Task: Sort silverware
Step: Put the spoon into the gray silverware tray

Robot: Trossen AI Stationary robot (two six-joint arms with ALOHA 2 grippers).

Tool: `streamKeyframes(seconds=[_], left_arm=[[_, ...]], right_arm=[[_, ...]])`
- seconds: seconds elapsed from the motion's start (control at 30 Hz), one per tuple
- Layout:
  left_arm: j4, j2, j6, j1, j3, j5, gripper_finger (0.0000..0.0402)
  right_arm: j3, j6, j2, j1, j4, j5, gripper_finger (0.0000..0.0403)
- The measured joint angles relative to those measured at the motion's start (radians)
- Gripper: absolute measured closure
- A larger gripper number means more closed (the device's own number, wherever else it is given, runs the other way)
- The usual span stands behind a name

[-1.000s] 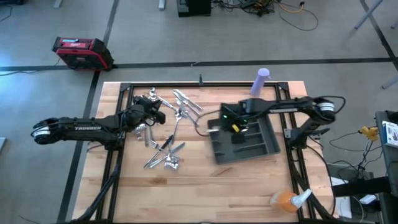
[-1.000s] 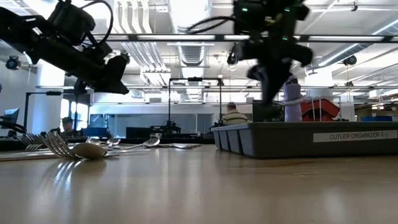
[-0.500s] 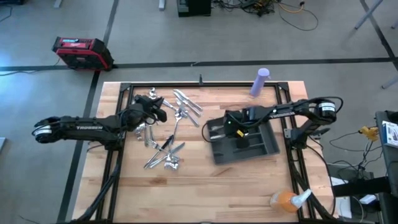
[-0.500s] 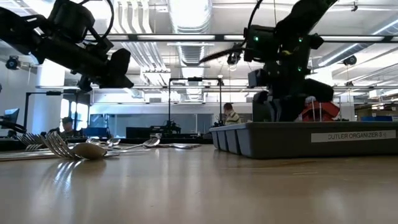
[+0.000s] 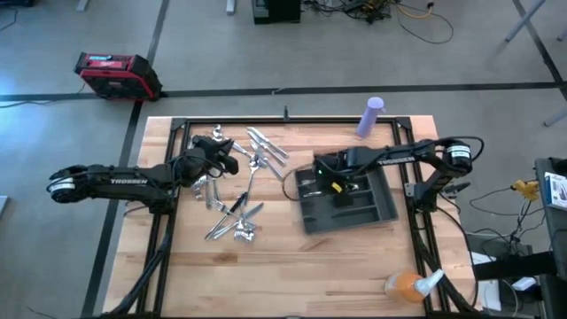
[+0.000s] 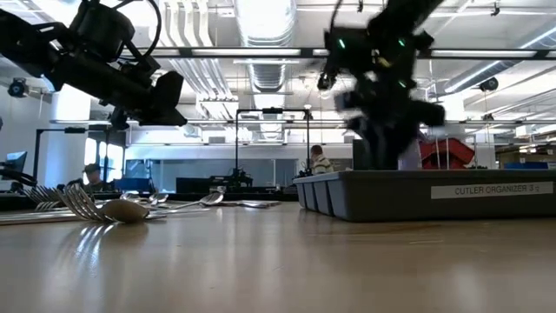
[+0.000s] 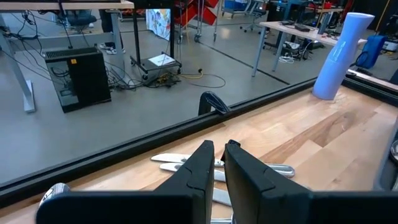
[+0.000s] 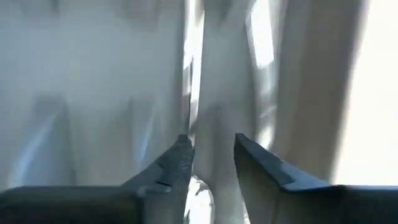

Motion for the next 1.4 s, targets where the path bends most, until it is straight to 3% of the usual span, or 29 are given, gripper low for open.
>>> streamKeyframes(seconds=[0.2, 0.3, 0.43, 0.57, 0.77, 0.93, 1.2, 1.4], left_arm=[[0.071, 0.015, 0.025, 0.000, 0.000, -0.030, 0.0377], [0.080, 0.007, 0.035, 0.001, 0.000, -0.034, 0.0377], [0.078, -0.067, 0.082, 0.011, 0.000, -0.138, 0.0377], [0.083, -0.177, 0.092, 0.018, 0.000, -0.256, 0.0377], [0.091, -0.320, 0.131, 0.018, 0.000, -0.274, 0.0377], [0.089, -0.387, 0.147, 0.018, 0.000, -0.274, 0.0377], [0.087, -0.378, 0.157, 0.018, 0.000, -0.276, 0.0377], [0.090, -0.329, 0.130, 0.020, 0.000, -0.283, 0.0377]], right_arm=[[0.178, -0.268, 0.024, 0.000, 0.311, -0.106, 0.0266], [0.302, -0.411, 0.128, 0.000, 0.358, -0.180, 0.0281], [0.505, -0.504, 0.335, 0.000, 0.286, -0.241, 0.0309], [0.708, -0.595, 0.518, -0.012, 0.146, -0.237, 0.0334], [1.008, -0.693, 0.746, -0.031, 0.020, -0.227, 0.0351], [1.223, -0.729, 0.907, -0.040, -0.074, -0.209, 0.0331], [1.236, -0.759, 0.946, -0.040, -0.060, -0.206, 0.0273], [1.238, -0.720, 0.947, -0.043, 0.000, -0.175, 0.0255]])
